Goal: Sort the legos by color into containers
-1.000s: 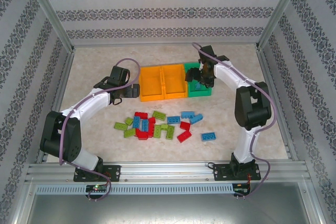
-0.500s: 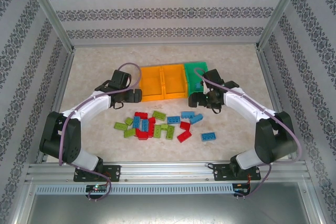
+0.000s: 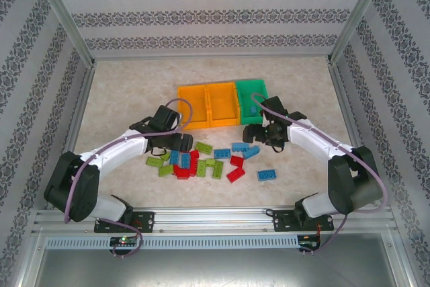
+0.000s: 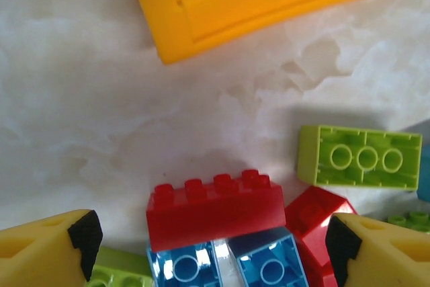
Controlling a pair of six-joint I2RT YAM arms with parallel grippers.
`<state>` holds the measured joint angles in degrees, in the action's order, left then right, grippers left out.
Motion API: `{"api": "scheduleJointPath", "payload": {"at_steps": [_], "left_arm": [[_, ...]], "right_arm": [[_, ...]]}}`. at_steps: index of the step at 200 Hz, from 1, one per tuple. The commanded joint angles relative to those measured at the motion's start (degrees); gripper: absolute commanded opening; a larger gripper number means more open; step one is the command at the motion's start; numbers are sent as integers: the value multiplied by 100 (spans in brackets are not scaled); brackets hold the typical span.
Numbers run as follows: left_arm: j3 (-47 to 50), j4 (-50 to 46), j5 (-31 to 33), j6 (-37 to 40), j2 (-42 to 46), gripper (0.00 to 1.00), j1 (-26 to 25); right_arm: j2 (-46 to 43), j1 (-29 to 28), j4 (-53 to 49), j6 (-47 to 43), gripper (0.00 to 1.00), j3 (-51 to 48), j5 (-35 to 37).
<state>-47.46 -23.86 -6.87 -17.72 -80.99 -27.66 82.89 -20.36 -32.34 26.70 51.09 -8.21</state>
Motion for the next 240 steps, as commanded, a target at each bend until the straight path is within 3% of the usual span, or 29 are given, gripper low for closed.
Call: {"api": "scheduleJointPath", "payload": {"at_steps": [1,67,147,240], "left_arm": [[11,-175,18,-142,1,88,-186],[-340,-160,145,-343,-759,81,-197],[-466,-189,304,-391,-1027,70,-204],[-347,-220,265,-281,-993,76,-201]], "right_arm": [[86,50,70,104,93,85,31],[16,60,202,234,93,-87,-53],[-196,164,210,283,93,-296,-20],[-194,181,226,292,93,-319,-26]]}}
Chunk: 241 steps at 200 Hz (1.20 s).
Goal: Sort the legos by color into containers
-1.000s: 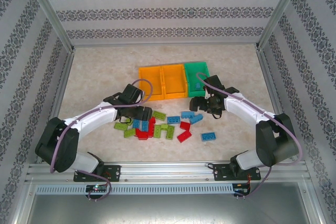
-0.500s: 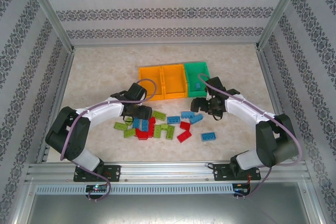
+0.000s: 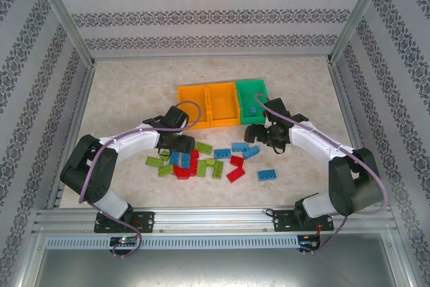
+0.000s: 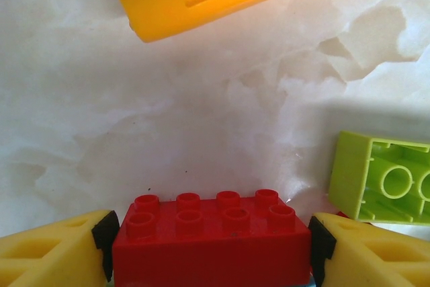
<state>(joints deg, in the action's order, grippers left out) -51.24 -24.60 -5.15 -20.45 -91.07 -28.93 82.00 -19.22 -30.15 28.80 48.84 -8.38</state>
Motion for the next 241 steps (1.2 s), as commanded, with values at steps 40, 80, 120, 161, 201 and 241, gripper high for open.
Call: {"api": "scheduleJointPath", "payload": {"at_steps": [40,80,120,161,201,241], "left_arm": [[-50,-159,41,66,-73,75,-78],[-18,-142,53,76,-134,76,-85],[-35,-123,106,67,-174,74,-77],[-109,-162,174,68,-159,59,-78],[-417,-572,506,86,145,54,-78],[-1145,-937,698,120,454,54,-78]], "right_arm": [[-106,76,1,90,93,-94,-4],[-134,90,1,92,94,-111,12],[-128,94,9,109,94,-111,3],[-131,107,-17,89,94,-111,30],[-225,111,-43,85,94,-189,24],[-434,112,-106,189,94,-398,91]]}}
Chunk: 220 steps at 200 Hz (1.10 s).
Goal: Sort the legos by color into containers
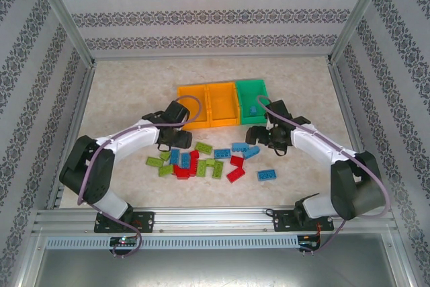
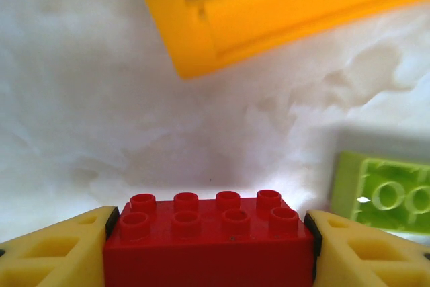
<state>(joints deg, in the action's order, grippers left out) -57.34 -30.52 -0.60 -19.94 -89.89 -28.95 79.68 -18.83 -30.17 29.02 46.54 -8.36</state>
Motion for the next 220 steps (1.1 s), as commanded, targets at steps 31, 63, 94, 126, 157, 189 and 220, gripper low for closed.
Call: {"api": "scheduleJointPath", "payload": {"at_steps": [31,63,94,126,157,189,220], "left_arm": [[-1294,-344,311,315,59,53,-67],[-2062,-325,359,570,-693,53,15],[-2631,-351,340,769,-1407,53,126],[-3061,-467,443,805,-1843,54,218],[-3317,-586,328,712,-2101,63,276],[-3521,-767,383,666,-2277,75,270],[-3479,-687,316,567,-2212,85,275]], "right_arm": [[-325,72,-261,370,92,-292,108],[-452,65,-184,905,88,-534,-71],[-618,46,-365,1205,86,-655,-146],[-1152,7,-1030,1114,89,-770,36],[-1833,-271,-1411,1225,97,-998,179],[-2240,-423,-1740,1741,97,-1334,205],[-2499,-767,-1674,2142,96,-1539,256]]}}
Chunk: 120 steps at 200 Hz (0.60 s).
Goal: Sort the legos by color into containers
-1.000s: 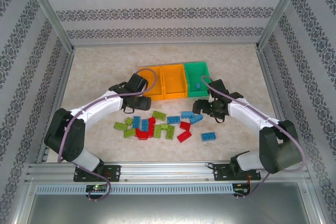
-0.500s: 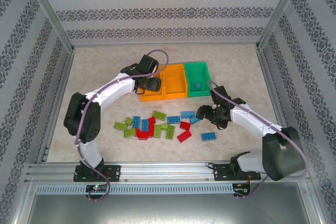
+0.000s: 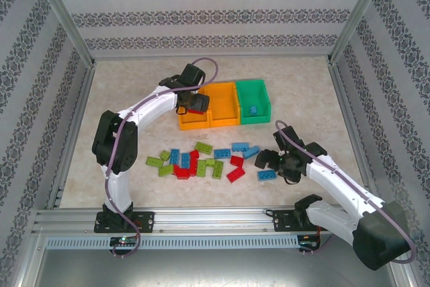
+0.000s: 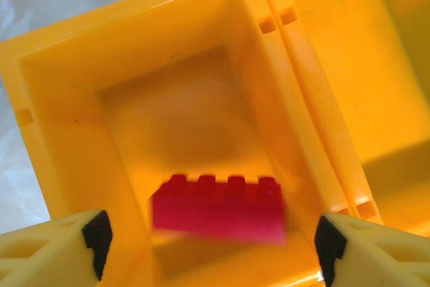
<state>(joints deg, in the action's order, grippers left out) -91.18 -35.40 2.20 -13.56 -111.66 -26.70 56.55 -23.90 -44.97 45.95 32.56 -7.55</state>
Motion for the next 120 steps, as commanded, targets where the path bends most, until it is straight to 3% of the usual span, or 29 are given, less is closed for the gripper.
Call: {"api": "scheduleJointPath", "payload": {"at_steps": [1,34,120], "left_arm": [[-94,-198,31,-74,-33,85,46],[0,-29,-161,-210,82,93,51],[336,207,-431,-391,301,96,47]], "right_arm": [[-192,-275,-195,440,96,-147,188],[-217,-616,-27,423,98,-253,407],[365,-1053,-42,-381,98,92,1082]]}}
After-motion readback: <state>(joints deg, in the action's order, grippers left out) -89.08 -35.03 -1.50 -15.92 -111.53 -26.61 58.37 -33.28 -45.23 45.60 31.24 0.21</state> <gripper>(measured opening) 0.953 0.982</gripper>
